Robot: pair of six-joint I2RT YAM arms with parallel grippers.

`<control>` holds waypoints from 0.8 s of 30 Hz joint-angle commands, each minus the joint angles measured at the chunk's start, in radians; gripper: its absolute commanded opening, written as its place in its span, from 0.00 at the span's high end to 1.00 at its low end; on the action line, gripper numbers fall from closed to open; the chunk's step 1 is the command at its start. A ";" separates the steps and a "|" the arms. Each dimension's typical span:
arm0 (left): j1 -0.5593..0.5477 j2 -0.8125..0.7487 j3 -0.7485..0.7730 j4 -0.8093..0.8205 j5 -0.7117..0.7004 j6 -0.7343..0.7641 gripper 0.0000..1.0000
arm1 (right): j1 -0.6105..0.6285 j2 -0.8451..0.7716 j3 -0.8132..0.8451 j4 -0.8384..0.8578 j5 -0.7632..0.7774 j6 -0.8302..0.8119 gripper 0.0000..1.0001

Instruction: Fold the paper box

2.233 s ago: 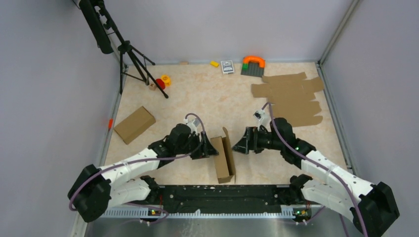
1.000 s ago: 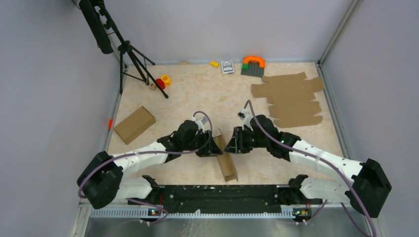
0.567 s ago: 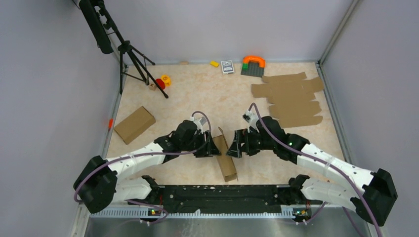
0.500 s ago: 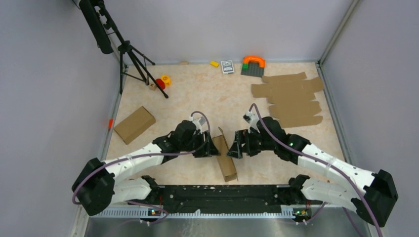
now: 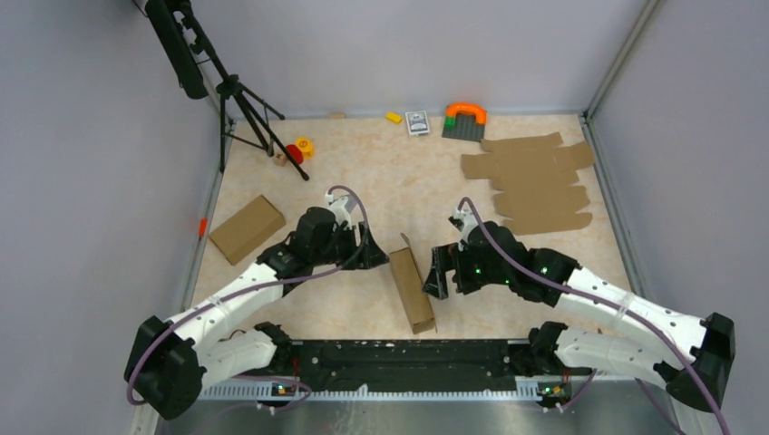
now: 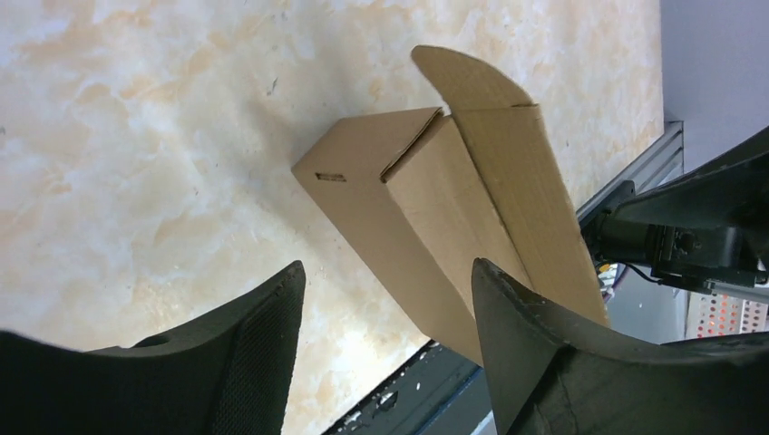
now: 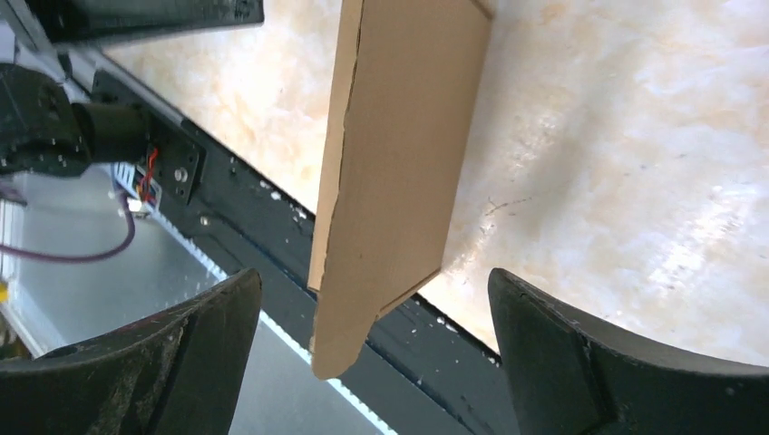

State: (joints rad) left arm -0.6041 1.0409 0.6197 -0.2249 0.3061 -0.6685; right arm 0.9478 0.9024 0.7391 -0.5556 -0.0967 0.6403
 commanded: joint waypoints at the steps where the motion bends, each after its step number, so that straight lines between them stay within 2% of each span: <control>1: 0.001 -0.053 -0.027 0.134 0.026 0.061 0.31 | 0.022 0.043 0.186 -0.197 0.205 0.046 0.06; 5: 0.004 -0.108 -0.049 0.147 0.011 0.083 0.27 | 0.022 0.019 0.246 -0.218 0.267 0.001 0.06; 6: 0.004 -0.123 -0.052 0.146 0.011 0.094 0.26 | 0.022 -0.013 0.246 -0.201 0.287 0.016 0.02; 8: 0.004 -0.155 -0.061 0.149 0.014 0.110 0.24 | 0.018 -0.082 0.205 -0.156 0.346 0.056 0.01; 11: 0.004 -0.201 -0.077 0.144 -0.001 0.133 0.20 | 0.016 -0.149 0.138 -0.035 0.252 0.046 0.01; 14: 0.006 -0.242 -0.094 0.134 -0.026 0.155 0.16 | 0.030 -0.007 0.233 -0.089 0.156 0.026 0.01; 16: 0.007 -0.258 -0.111 0.148 -0.029 0.165 0.14 | 0.093 0.116 0.308 -0.182 0.225 0.018 0.01; 19: 0.009 -0.262 -0.135 0.172 -0.031 0.177 0.10 | 0.186 0.225 0.366 -0.222 0.309 0.037 0.01; 21: 0.010 -0.259 -0.141 0.176 -0.035 0.186 0.03 | 0.189 0.273 0.378 -0.215 0.314 0.054 0.01; 24: 0.010 -0.261 -0.154 0.188 -0.046 0.204 0.01 | 0.192 0.345 0.397 -0.212 0.318 0.071 0.01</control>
State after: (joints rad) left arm -0.5999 0.7879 0.4797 -0.1032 0.2844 -0.5095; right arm 1.1313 1.1961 1.0702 -0.7326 0.1707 0.6834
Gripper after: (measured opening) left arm 0.983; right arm 0.987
